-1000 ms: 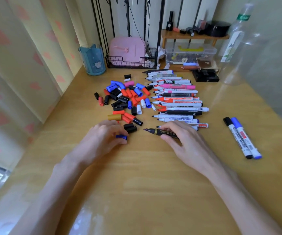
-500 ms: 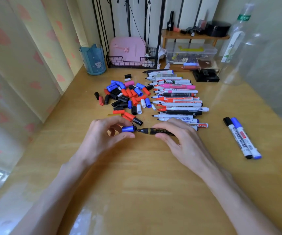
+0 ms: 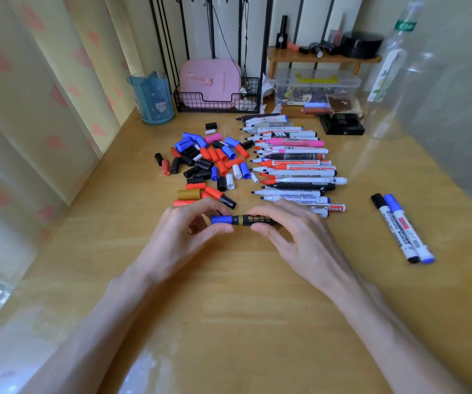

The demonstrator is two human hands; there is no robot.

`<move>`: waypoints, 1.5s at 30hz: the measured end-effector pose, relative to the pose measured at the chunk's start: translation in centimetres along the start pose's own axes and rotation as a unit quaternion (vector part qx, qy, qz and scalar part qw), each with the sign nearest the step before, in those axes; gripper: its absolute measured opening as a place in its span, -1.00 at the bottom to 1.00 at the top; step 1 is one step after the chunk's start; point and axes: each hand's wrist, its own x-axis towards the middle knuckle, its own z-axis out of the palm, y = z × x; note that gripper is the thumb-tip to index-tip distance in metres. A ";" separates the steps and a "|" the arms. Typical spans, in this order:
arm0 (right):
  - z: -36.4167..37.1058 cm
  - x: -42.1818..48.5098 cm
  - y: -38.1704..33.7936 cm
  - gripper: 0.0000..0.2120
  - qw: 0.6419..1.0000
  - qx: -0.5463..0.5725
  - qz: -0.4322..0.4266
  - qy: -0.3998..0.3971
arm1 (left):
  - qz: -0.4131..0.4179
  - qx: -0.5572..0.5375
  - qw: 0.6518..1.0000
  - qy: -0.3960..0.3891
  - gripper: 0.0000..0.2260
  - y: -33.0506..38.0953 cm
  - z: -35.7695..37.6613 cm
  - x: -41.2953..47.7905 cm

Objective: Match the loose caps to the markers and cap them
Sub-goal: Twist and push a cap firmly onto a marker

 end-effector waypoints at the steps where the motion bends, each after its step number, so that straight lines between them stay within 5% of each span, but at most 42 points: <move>1: -0.1 0.0 0.1 -0.80 1.000 0.002 0.001 -0.002 | 0.000 0.005 1.000 -0.005 -0.75 -0.1 0.1 0.0; 5: -0.2 -0.1 0.4 -0.77 1.000 0.007 0.011 -0.001 | 0.011 0.026 0.999 -0.045 -0.67 -0.6 0.3 0.0; 10: 0.0 -0.1 0.6 -0.74 1.000 0.009 0.025 0.013 | 0.002 0.022 1.000 -0.015 -0.80 -0.2 0.4 -0.1; 17: 0.6 0.0 0.8 -0.78 1.000 0.000 0.016 0.012 | 0.068 0.139 0.988 -0.011 -0.83 -0.6 0.0 0.1; 29: -0.3 -0.1 1.8 -0.76 0.997 -0.029 0.064 0.025 | 0.015 0.219 0.975 -0.008 -0.69 -2.6 -2.0 -0.5; 35: -0.6 -0.1 1.7 -0.77 0.995 -0.038 0.075 0.044 | -0.008 0.158 0.985 0.073 -0.86 -2.5 -1.6 1.3; 38: -0.8 0.0 1.8 -0.77 0.993 -0.045 0.081 0.067 | -0.031 0.199 0.973 0.114 -0.80 -3.1 -0.9 4.0; 45: -0.8 0.0 2.9 -0.79 0.991 -0.040 0.099 0.082 | -0.104 0.322 0.940 0.035 -0.64 -4.0 0.0 10.2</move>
